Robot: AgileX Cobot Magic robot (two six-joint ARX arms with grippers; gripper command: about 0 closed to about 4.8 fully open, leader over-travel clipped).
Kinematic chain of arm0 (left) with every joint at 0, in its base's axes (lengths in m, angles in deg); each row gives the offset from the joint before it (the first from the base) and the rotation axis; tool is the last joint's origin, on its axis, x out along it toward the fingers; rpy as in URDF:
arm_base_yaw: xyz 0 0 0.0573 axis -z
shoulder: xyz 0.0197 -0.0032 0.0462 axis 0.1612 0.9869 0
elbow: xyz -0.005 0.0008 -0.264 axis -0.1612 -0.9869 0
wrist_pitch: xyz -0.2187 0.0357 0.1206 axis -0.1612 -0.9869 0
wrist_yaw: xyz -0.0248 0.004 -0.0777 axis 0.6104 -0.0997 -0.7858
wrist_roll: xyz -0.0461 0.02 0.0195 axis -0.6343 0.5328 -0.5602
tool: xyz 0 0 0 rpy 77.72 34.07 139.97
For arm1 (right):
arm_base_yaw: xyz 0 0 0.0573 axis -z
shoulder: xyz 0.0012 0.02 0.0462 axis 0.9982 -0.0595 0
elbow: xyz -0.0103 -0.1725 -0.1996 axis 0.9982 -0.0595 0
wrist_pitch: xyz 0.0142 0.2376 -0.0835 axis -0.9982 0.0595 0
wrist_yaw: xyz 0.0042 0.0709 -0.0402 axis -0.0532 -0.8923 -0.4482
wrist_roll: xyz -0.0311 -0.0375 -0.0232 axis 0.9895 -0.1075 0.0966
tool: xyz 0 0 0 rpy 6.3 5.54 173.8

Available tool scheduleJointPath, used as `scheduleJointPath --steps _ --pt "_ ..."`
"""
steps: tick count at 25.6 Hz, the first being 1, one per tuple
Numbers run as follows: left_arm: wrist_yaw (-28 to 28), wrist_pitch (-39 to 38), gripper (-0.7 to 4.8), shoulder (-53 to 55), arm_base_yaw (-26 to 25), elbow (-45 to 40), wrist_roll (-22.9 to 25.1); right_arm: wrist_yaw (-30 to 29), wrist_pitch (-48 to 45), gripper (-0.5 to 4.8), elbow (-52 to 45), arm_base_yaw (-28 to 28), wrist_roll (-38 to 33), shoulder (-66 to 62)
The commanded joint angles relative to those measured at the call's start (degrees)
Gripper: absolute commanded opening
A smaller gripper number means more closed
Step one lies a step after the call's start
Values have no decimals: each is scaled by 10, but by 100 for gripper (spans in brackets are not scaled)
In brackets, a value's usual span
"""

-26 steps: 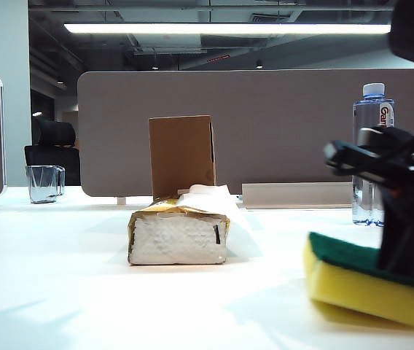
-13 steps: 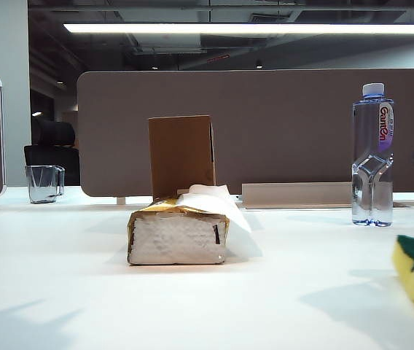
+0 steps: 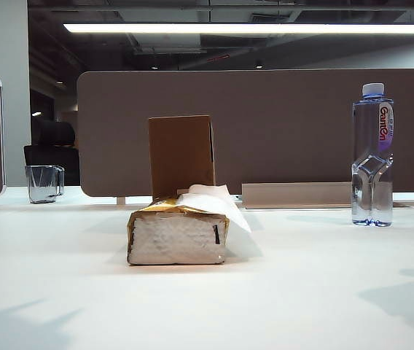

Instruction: Move the sponge from left to right to wipe the table, avoiding obstacles on the table, and finally reaching the bottle of mineral water.

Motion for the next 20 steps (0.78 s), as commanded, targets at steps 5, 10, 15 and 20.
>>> scheduleJointPath --steps 5,10,15,20 --pt "-2 5 179 0 1 4 2 18 -50 -5 -18 5 9 -6" --pt "-2 5 179 0 1 4 2 -2 -96 -5 -24 37 24 -69" --pt "-2 5 179 0 1 4 4 -15 -197 -5 -23 37 31 -144" --pt "-2 5 179 0 0 4 4 -21 -254 -5 -23 52 38 -208"
